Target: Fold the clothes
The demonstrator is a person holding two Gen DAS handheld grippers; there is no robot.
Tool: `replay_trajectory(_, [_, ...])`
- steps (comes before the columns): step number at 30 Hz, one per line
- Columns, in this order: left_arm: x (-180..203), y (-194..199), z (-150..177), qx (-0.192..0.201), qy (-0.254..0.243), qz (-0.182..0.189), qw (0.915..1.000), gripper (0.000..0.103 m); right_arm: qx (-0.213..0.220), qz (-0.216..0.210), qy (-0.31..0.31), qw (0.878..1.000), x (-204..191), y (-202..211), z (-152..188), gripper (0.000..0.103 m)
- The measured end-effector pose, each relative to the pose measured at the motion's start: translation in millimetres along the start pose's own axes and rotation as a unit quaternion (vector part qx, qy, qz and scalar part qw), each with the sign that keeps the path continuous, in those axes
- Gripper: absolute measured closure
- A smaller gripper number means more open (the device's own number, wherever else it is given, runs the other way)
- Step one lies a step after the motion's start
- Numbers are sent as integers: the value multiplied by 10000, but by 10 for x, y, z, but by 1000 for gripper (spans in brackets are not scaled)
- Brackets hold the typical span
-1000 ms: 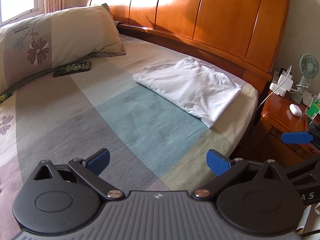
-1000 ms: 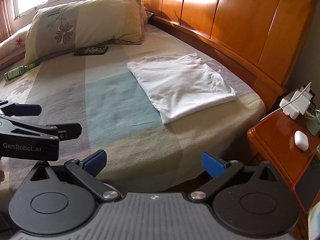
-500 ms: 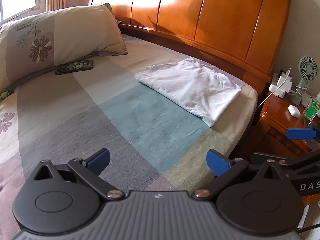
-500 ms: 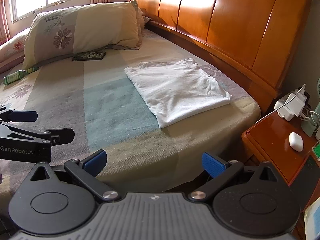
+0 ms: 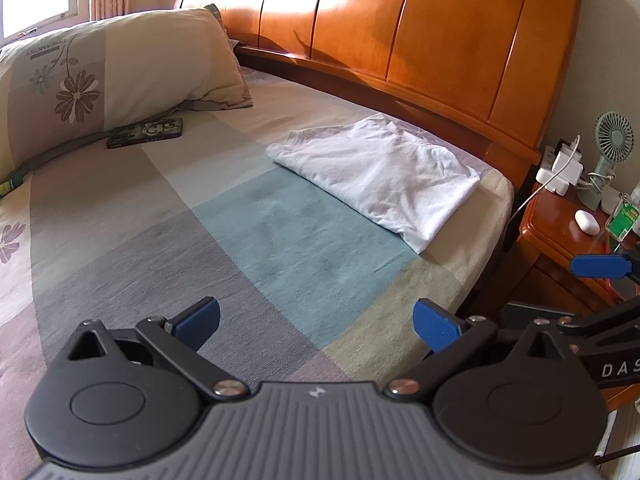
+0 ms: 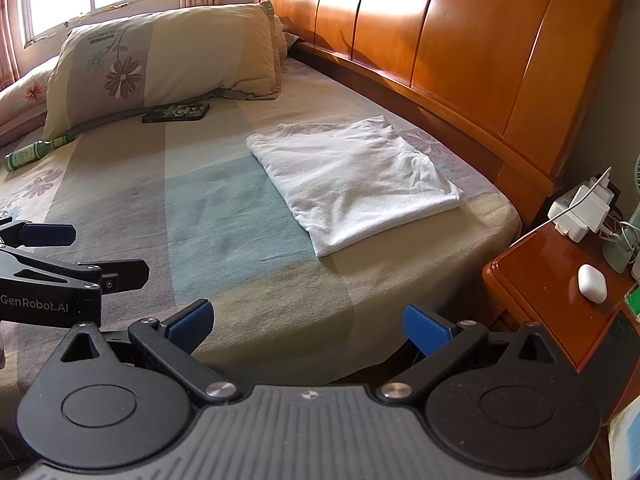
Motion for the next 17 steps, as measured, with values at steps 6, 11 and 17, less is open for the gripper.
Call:
replay_trajectory(6, [13, -23, -1, -12, -36, 21, 10000, 1, -4, 1, -12, 10000, 14, -20, -8, 0])
replay_trajectory(11, [20, -29, -10, 8, -30, 49, 10000, 1, -11, -8, -7, 10000, 17, -29, -8, 0])
replay_trajectory(17, [31, -28, -8, 9, -45, 40, 10000, 1, -15, -12, -2, 10000, 21, -36, -10, 0])
Point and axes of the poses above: each gripper's, at about its wrist camera, not at the fingertips, and y roughly against the way its jaws point, x to its right, z to its underside, the point moved 7 cm from there along -y, roughly the way its jaws point, and after that the axes turned 1 degree about y, right-handed, at the moved point
